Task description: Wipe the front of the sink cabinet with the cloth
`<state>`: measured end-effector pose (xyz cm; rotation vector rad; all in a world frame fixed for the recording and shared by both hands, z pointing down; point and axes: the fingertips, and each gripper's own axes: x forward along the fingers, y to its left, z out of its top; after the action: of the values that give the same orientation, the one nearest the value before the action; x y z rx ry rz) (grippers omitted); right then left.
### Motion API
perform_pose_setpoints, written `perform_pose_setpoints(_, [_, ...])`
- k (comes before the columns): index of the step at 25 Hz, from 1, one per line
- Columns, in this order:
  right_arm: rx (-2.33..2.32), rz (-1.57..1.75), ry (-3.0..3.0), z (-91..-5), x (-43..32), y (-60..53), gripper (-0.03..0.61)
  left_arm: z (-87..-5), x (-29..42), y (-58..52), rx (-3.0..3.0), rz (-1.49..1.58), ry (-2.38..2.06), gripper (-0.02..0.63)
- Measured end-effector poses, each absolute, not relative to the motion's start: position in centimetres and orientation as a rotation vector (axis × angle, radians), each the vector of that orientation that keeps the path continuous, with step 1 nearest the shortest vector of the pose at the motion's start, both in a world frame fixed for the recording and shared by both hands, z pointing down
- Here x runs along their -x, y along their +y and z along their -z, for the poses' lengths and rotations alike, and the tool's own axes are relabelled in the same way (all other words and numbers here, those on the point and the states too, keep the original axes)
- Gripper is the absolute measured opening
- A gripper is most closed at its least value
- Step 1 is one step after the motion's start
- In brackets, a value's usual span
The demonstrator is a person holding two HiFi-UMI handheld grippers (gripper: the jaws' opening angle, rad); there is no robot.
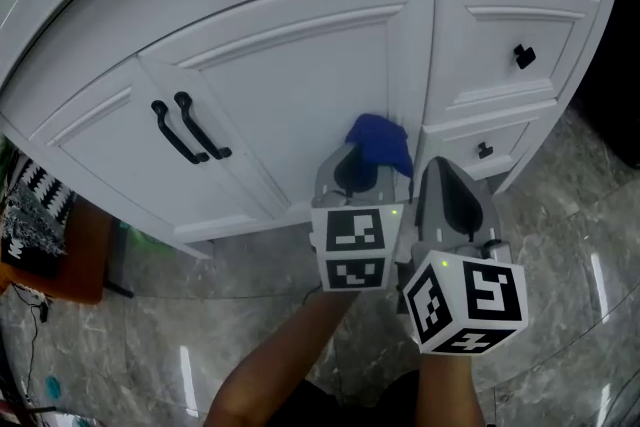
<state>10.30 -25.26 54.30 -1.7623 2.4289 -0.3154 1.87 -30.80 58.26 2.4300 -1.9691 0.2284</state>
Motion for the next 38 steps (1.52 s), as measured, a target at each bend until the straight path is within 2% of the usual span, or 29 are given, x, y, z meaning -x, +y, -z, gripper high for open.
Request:
perform_pose_setpoints(4, [1.798, 0.314, 2.39, -54.1, -12.1, -25.1, 0.0, -58.0, -4.2, -31.4, -2.45, -0.166, -1.901, 0.064])
perform_pose_setpoints(25, [1.862, 0.271, 2.367, -53.6, -14.1, -24.7, 0.0, -57.6, -7.3, -31.3, -2.536, -0.094, -1.8, 0.064])
perform_pose_setpoints(33, [1.801, 0.262, 2.439, -54.2, -11.0, -24.8, 0.0, -57.5, -0.9, -27.9, -2.437, -0.034, -1.901, 0.064])
perform_pose_setpoints(38, [1.635, 0.277, 2.609, -55.6, -5.6, -24.6, 0.0, -57.3, 4.9, -23.6, -2.316, -0.021, -2.063, 0.064])
